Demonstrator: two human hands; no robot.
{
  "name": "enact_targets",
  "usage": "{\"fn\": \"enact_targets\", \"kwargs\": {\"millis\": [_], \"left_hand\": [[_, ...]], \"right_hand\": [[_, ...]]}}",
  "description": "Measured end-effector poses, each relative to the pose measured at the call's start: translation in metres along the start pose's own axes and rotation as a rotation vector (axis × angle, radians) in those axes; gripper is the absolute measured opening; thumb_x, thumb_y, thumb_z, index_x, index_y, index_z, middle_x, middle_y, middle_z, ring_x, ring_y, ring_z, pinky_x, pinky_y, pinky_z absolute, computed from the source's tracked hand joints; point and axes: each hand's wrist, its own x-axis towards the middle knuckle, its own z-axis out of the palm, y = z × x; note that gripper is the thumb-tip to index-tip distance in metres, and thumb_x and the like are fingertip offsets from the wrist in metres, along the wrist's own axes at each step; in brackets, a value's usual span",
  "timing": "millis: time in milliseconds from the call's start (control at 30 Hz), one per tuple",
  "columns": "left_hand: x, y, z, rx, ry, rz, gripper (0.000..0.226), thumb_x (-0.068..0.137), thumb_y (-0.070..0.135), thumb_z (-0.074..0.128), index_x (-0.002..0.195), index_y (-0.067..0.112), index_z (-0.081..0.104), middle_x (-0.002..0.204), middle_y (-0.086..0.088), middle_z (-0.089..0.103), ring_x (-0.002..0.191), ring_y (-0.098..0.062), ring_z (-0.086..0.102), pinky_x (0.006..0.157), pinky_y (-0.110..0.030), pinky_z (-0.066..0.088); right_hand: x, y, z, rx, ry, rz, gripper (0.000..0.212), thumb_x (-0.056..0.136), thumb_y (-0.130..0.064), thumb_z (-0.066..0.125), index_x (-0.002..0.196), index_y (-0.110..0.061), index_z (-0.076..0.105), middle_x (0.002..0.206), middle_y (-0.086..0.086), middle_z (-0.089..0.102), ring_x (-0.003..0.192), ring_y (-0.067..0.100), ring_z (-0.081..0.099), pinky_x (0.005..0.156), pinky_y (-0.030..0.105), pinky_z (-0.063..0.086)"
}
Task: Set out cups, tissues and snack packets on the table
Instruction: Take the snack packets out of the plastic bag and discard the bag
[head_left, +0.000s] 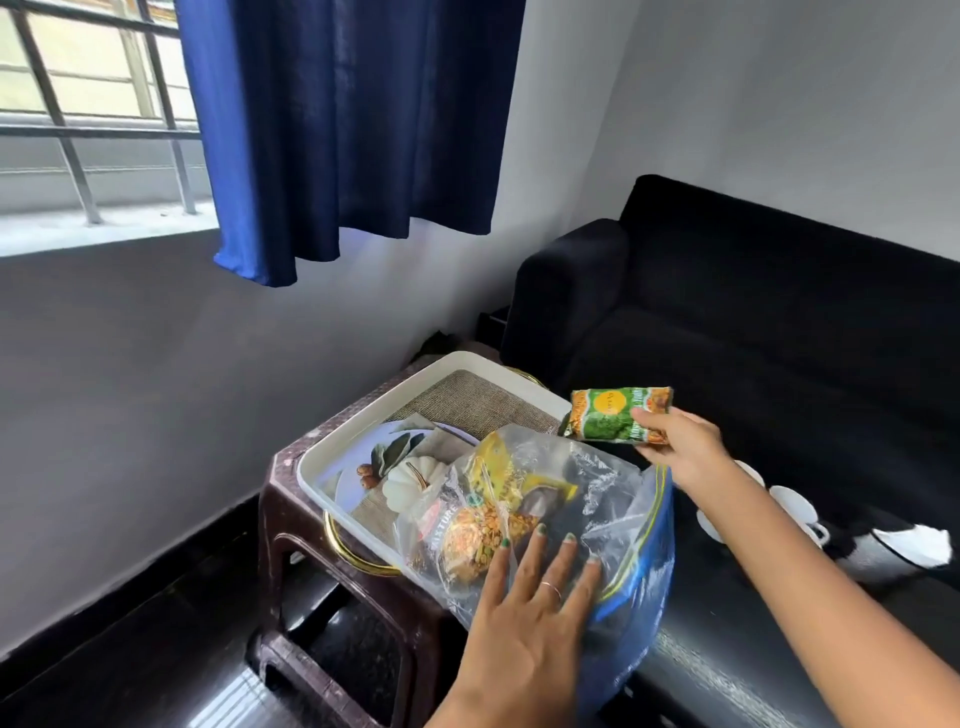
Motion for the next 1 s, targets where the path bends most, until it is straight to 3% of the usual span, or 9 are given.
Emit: {"fn": "enact_targets", "kwargs": {"millis": [33, 67, 100, 167, 300, 500, 633, 800, 1000], "left_hand": [[0.003, -0.005, 0.005, -0.041, 0.05, 0.008, 0.056, 0.083, 0.026, 0.03, 0.133, 0.037, 0.053, 0.142, 0.007, 0.049, 0.135, -0.016, 0.041, 0.116, -0.042, 0.004], [0.011, -0.01, 0.006, -0.009, 0.124, -0.013, 0.056, 0.093, 0.022, 0.025, 0.148, 0.033, 0.029, 0.157, 0.005, 0.022, 0.146, -0.02, 0.013, 0.116, -0.042, -0.015], [0.014, -0.014, 0.009, 0.022, 0.061, 0.004, 0.054, 0.1, 0.023, 0.019, 0.152, 0.03, 0.006, 0.16, 0.005, -0.002, 0.147, -0.021, -0.01, 0.109, -0.041, -0.025], [0.019, -0.017, 0.01, -0.008, -0.038, -0.004, 0.054, 0.103, 0.027, 0.014, 0.151, 0.027, -0.01, 0.158, 0.006, -0.019, 0.143, -0.021, -0.026, 0.104, -0.04, -0.028], [0.024, -0.02, 0.012, -0.024, -0.098, -0.036, 0.054, 0.103, 0.028, 0.015, 0.151, 0.025, -0.011, 0.157, 0.004, -0.02, 0.142, -0.02, -0.027, 0.107, -0.042, -0.025], [0.022, -0.022, 0.007, -0.021, -0.144, -0.032, 0.054, 0.103, 0.028, 0.015, 0.151, 0.023, -0.009, 0.158, 0.004, -0.018, 0.143, -0.02, -0.025, 0.109, -0.042, -0.023], [0.021, -0.02, 0.005, -0.013, -0.158, -0.038, 0.055, 0.102, 0.025, 0.016, 0.151, 0.023, -0.01, 0.158, 0.006, -0.018, 0.143, -0.018, -0.025, 0.108, -0.042, -0.024], [0.02, -0.016, 0.003, -0.074, -0.067, -0.069, 0.058, 0.099, 0.02, 0.019, 0.152, 0.023, -0.006, 0.159, 0.006, -0.013, 0.144, -0.018, -0.022, 0.109, -0.043, -0.023], [0.017, -0.001, -0.004, -0.218, 0.111, -0.153, 0.055, 0.101, 0.021, 0.021, 0.153, 0.022, 0.004, 0.161, 0.005, -0.001, 0.147, -0.017, -0.011, 0.116, -0.039, -0.011]], "right_hand": [[0.009, 0.002, 0.009, 0.021, -0.026, 0.066, 0.028, 0.081, 0.01, 0.063, 0.108, 0.003, 0.058, 0.121, 0.019, 0.06, 0.11, 0.029, 0.058, 0.086, 0.04, 0.049], [0.017, 0.004, 0.017, 0.042, -0.031, 0.108, 0.03, 0.081, 0.011, 0.063, 0.109, 0.005, 0.056, 0.124, 0.021, 0.058, 0.114, 0.032, 0.057, 0.09, 0.043, 0.049], [0.024, 0.007, 0.025, 0.055, -0.02, 0.131, 0.035, 0.08, 0.011, 0.064, 0.112, 0.005, 0.054, 0.127, 0.022, 0.056, 0.115, 0.033, 0.056, 0.093, 0.045, 0.049], [0.033, 0.014, 0.042, 0.053, 0.022, 0.138, 0.039, 0.08, 0.011, 0.065, 0.114, 0.0, 0.048, 0.132, 0.024, 0.051, 0.119, 0.035, 0.052, 0.098, 0.047, 0.047], [0.04, 0.034, 0.072, -0.003, 0.073, 0.183, 0.059, 0.083, 0.003, 0.065, 0.133, 0.001, 0.033, 0.143, 0.022, 0.036, 0.127, 0.036, 0.044, 0.1, 0.045, 0.046], [0.038, 0.043, 0.082, -0.272, -0.079, 0.249, 0.048, 0.088, 0.004, 0.058, 0.132, 0.005, 0.04, 0.137, 0.023, 0.046, 0.123, 0.035, 0.05, 0.078, 0.039, 0.051], [0.03, 0.033, 0.067, -0.313, -0.131, 0.205, 0.042, 0.09, -0.001, 0.054, 0.131, 0.003, 0.043, 0.135, 0.023, 0.047, 0.122, 0.038, 0.05, 0.091, 0.042, 0.047], [-0.009, 0.01, 0.021, -0.456, -0.119, -0.122, 0.027, 0.092, -0.009, 0.053, 0.118, -0.004, 0.058, 0.118, 0.017, 0.061, 0.113, 0.031, 0.058, 0.088, 0.037, 0.048], [-0.082, 0.006, -0.043, -0.313, 0.081, -0.599, 0.024, 0.082, 0.005, 0.05, 0.079, -0.011, 0.068, 0.067, -0.003, 0.069, 0.062, 0.002, 0.064, 0.052, 0.01, 0.049]]}}
